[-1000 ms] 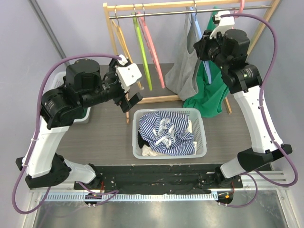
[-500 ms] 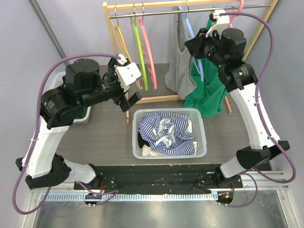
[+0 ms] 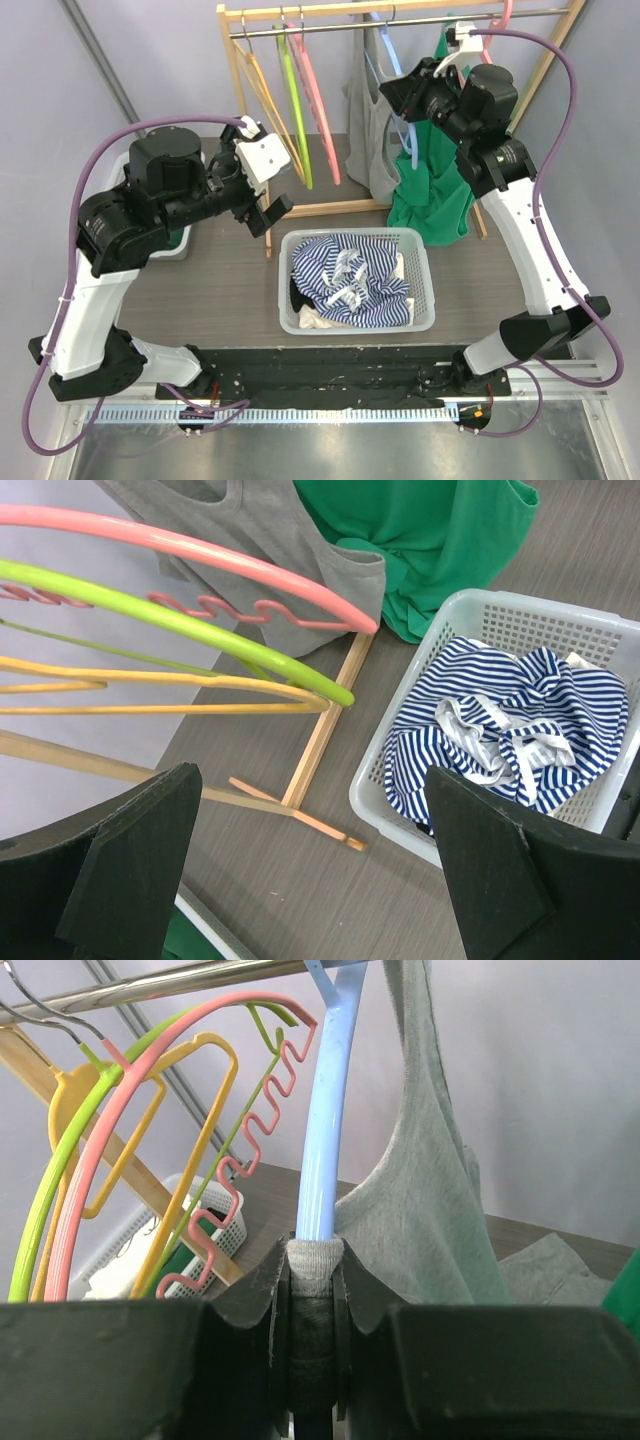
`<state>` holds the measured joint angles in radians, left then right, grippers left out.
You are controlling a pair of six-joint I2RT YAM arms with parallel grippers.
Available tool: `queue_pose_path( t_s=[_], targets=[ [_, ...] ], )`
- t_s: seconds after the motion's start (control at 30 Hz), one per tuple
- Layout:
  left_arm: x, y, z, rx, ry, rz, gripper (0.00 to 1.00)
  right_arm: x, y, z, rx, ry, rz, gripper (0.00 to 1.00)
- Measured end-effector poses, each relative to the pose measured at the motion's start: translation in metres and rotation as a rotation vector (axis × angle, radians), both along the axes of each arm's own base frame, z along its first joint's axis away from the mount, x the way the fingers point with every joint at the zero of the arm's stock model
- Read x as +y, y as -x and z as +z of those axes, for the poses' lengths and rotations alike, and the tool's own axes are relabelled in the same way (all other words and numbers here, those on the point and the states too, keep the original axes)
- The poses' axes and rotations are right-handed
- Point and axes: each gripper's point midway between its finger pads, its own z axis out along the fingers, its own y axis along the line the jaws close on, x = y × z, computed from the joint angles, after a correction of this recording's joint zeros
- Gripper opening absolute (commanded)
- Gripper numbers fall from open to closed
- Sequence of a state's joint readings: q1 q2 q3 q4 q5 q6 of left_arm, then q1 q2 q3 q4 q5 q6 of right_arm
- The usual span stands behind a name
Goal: Remove the tank top from the hanger
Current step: Pick up the hanger from the clothesline.
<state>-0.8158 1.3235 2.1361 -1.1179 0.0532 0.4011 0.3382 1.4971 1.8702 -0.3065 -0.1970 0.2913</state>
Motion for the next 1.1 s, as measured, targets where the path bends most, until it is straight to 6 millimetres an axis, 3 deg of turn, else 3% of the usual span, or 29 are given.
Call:
queue_pose_path(
  t_s=[0.17, 0.3, 0.4, 0.6, 0.87, 0.97, 1.1],
  targets=[
    [0.000, -0.001, -0.001, 0.001, -0.002, 0.002, 1.00, -0.003, 0.009, 0.005, -0.018, 0.014, 0.002, 0.01],
    [0.001, -0.001, -0.001, 0.001, -0.001, 0.004, 1.00, -0.009, 0.032, 0.004, -0.001, 0.053, 0.020, 0.01],
    [0.001, -0.001, 0.000, 0.001, 0.000, 0.004, 1.00, -0.016, 0.059, 0.004, 0.019, 0.073, 0.037, 0.01],
    [-0.001, 0.000, 0.000, 0.004, 0.003, -0.007, 1.00, -0.039, 0.133, -0.001, 0.036, 0.109, 0.065, 0.01],
    [-0.002, 0.002, 0.002, 0.005, 0.014, -0.016, 1.00, -0.041, 0.189, 0.003, 0.067, 0.145, 0.174, 0.01],
    [-0.002, 0.002, 0.003, 0.004, 0.018, -0.015, 1.00, -0.044, 0.214, 0.031, -0.006, 0.127, 0.207, 0.01],
    [-0.003, 0.002, 0.002, 0.006, 0.019, -0.014, 1.00, -0.053, 0.255, 0.100, -0.219, 0.077, 0.221, 0.01]
  ],
)
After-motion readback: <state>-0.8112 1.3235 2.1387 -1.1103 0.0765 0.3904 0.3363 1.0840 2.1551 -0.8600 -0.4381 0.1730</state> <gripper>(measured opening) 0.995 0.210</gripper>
